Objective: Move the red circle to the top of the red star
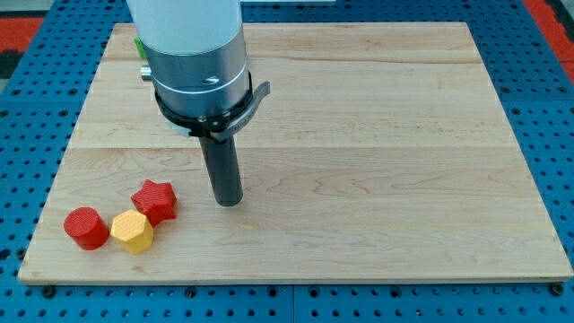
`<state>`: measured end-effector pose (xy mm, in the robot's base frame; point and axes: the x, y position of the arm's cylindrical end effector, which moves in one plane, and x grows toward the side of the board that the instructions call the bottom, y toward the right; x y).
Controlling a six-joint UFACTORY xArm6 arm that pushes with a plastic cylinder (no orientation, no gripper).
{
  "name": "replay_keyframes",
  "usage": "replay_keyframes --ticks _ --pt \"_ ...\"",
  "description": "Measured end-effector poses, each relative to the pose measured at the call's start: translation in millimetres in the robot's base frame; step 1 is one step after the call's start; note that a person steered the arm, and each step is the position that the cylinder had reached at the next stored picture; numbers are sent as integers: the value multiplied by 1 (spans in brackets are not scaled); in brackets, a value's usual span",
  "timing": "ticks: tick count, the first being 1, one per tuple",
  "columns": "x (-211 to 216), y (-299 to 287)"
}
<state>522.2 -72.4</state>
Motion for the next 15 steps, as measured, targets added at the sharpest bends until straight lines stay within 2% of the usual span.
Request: replay_keyframes --ticks 2,3,4,6,7,9,10,12,14,15 --pt "6 14" --pt "90 23" --pt "97 6" --pt "93 -135" --pt "69 -147" --pt "-7 -128" --pt "14 -122" --pt "30 -171" --pt "-85 -152" --pt "-93 -116"
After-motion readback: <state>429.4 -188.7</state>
